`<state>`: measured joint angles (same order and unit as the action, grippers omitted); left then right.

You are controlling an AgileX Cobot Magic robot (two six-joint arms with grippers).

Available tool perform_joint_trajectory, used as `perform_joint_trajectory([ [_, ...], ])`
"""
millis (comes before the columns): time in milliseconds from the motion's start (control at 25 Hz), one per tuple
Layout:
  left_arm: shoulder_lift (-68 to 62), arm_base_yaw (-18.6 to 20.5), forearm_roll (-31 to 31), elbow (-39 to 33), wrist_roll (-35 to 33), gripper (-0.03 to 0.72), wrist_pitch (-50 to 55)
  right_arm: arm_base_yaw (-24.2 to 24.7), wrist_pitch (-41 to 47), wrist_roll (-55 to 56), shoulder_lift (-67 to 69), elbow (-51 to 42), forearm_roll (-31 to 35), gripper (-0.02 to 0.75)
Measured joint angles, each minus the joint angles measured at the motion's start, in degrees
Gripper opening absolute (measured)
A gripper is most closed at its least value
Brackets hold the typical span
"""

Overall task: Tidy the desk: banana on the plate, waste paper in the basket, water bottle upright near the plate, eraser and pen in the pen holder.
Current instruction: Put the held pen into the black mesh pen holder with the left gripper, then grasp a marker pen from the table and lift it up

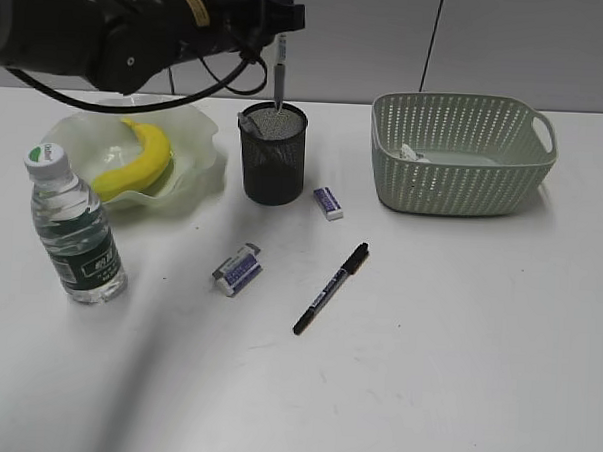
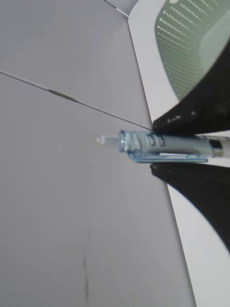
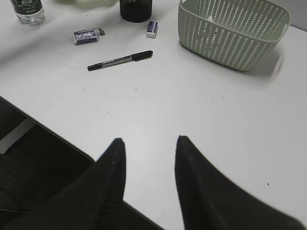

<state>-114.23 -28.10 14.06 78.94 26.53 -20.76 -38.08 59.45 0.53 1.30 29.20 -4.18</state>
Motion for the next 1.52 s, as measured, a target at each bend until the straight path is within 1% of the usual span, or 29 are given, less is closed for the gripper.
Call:
perform_joint_trajectory([
  [160, -3.51, 0.19, 0.05, -0.06, -0.05, 0.125, -3.48, 0.00, 0.00, 0.00, 0.00, 0.00, 0.00, 0.290],
  [360, -7.35, 0.19, 0.05, -0.10, -0.27, 0.125, -3.68, 0.00, 0.00, 0.00, 0.00, 0.00, 0.00, 0.290],
  [400, -7.55, 0.19, 0.10, -0.10, -0.34, 0.134, -3.56, 0.00, 0.00, 0.00, 0.00, 0.00, 0.00, 0.290],
  [440, -7.60, 0.19, 0.10, -0.10, -0.49, 0.154, -3.56, 0.00, 0.00, 0.00, 0.00, 0.00, 0.00, 0.290],
  [480, -7.60, 0.19, 0.10, -0.10, -0.54, 0.192, -3.56, 0.00, 0.00, 0.00, 0.00, 0.00, 0.00, 0.290],
  [600, -7.55, 0.19, 0.12, -0.10, -0.81, 0.342, -3.61, 0.00, 0.00, 0.00, 0.00, 0.00, 0.00, 0.290],
  [640, -7.33, 0.19, 0.17, -0.10, -0.81, 0.379, -3.61, 0.00, 0.00, 0.00, 0.00, 0.00, 0.00, 0.290],
  [720, -6.63, 0.19, 0.17, -0.10, -0.96, 0.413, -3.49, 0.00, 0.00, 0.00, 0.00, 0.00, 0.00, 0.290],
  [880, -2.96, 0.19, 0.38, -0.10, -0.96, 0.432, -0.90, 0.00, 0.00, 0.08, 0.00, 0.00, 0.00, 0.290],
  [1000, 2.90, 0.19, 1.03, -0.12, -0.96, 0.433, 6.41, 0.00, 0.00, 0.08, 0.00, 0.00, 0.00, 0.290],
  [1120, 11.38, 0.19, 3.82, -0.12, -0.96, 0.433, 19.16, 0.00, 0.00, 0.08, 0.00, 0.00, 0.00, 0.290],
  [1200, 17.61, 0.19, 6.29, -0.12, -0.96, 0.433, 30.72, 0.00, 0.00, 0.08, 0.12, 0.00, 0.00, 0.290],
  [1280, 24.42, 0.19, 7.22, -0.12, -0.98, 0.428, 41.80, 0.00, 0.00, 0.08, 0.31, 0.00, 0.00, 0.290],
  [1360, 30.18, 0.30, 7.06, -0.12, -0.98, 0.424, 53.13, 0.00, 0.00, 0.08, 0.37, 0.00, -0.04, 0.290],
  [1520, 39.92, 0.30, 5.10, -0.17, -1.19, 0.417, 70.96, 0.00, 0.00, 0.08, 0.37, 0.00, -0.04, 0.290],
])
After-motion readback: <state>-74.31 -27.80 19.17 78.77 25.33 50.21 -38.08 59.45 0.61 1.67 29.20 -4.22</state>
